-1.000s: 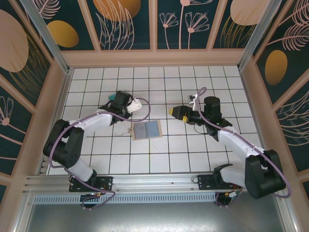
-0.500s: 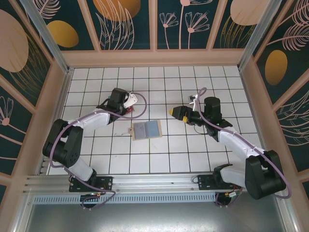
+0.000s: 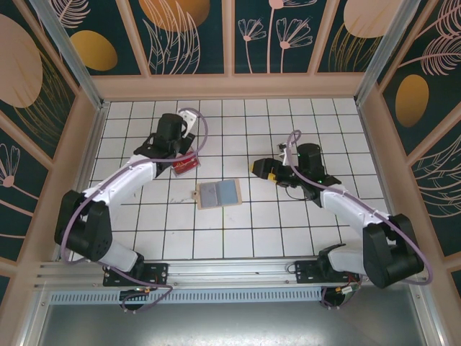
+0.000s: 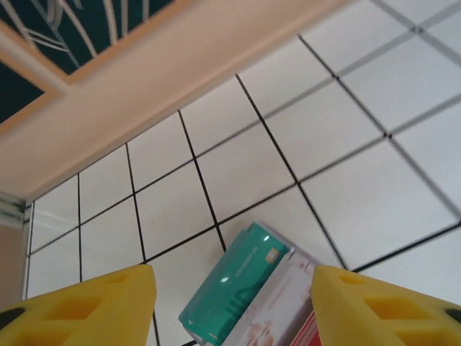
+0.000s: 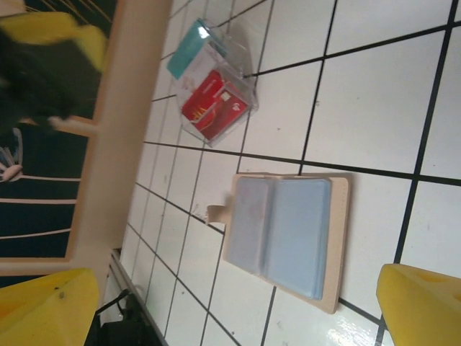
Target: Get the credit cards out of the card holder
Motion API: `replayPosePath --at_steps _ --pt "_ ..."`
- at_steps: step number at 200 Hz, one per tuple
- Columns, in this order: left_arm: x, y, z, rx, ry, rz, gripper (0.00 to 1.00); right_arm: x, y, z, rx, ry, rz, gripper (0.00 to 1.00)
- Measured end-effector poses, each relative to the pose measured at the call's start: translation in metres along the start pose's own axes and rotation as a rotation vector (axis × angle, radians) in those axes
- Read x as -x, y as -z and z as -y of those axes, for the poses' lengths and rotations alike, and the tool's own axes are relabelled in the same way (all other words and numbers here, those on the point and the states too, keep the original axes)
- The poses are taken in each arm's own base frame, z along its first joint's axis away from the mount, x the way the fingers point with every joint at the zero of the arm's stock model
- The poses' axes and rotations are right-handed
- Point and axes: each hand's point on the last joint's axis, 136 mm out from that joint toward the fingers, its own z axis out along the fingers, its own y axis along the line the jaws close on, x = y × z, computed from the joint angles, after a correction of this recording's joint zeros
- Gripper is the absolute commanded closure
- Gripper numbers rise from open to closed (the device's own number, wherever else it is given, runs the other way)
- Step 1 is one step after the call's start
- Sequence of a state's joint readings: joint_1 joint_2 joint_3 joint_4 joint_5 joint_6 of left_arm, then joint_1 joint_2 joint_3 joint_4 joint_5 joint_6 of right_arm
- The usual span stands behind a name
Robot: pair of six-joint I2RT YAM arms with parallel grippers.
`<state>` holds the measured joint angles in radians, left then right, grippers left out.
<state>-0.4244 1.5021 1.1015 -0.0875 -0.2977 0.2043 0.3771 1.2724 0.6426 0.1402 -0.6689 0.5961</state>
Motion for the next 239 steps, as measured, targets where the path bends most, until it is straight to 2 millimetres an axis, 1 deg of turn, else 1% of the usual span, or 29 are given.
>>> replayPosePath --at_steps 19,32,41,54,69,74,95,103,136,149,163,177,202,223,239 --pt "0.012 0.015 -0.007 -0.001 0.154 0.013 0.41 -0.003 -0.013 0.004 -0.034 0.008 -0.026 0.01" --pt "0.013 0.022 -0.005 -0.026 0.251 0.005 0.43 -0.007 -0.023 0.005 -0.046 0.013 -0.051 0.12" --pt "0.009 0.025 -0.001 -0.050 0.311 -0.013 0.43 -0.010 -0.030 0.007 -0.058 0.017 -0.070 0.24" --pt "0.003 0.031 0.006 -0.091 0.404 -0.030 0.44 -0.016 -0.041 0.008 -0.071 0.029 -0.103 0.56" --pt "-0.011 0.038 0.015 -0.137 0.501 -0.058 0.44 -0.022 -0.053 0.012 -0.092 0.034 -0.135 0.81" --pt "-0.016 0.040 0.018 -0.149 0.532 -0.066 0.44 -0.025 -0.057 0.015 -0.101 0.036 -0.146 0.87" --pt "-0.045 0.050 0.033 -0.206 0.668 -0.118 0.43 -0.036 -0.068 0.031 -0.162 0.027 -0.181 0.93" --pt "-0.056 0.052 0.039 -0.226 0.719 -0.142 0.43 -0.040 -0.071 0.037 -0.185 0.027 -0.193 1.00" --pt "-0.102 0.054 0.069 -0.310 0.915 -0.254 0.43 -0.060 -0.082 0.062 -0.264 0.017 -0.257 1.00" --pt "-0.118 0.054 0.082 -0.332 0.963 -0.296 0.43 -0.067 -0.083 0.067 -0.284 0.009 -0.278 1.00" --pt "-0.130 0.057 0.095 -0.358 0.994 -0.334 0.43 -0.070 -0.086 0.068 -0.290 0.011 -0.293 1.00" --pt "-0.134 0.060 0.107 -0.387 1.010 -0.354 0.43 -0.070 -0.090 0.066 -0.291 0.022 -0.299 1.00" --pt "-0.129 0.062 0.123 -0.435 1.019 -0.360 0.42 -0.067 -0.097 0.062 -0.292 0.035 -0.298 1.00" --pt "-0.130 0.061 0.132 -0.458 1.023 -0.375 0.42 -0.068 -0.100 0.069 -0.313 0.038 -0.302 1.00" --pt "-0.134 0.060 0.138 -0.462 1.022 -0.397 0.42 -0.071 -0.100 0.076 -0.333 0.036 -0.312 1.00"
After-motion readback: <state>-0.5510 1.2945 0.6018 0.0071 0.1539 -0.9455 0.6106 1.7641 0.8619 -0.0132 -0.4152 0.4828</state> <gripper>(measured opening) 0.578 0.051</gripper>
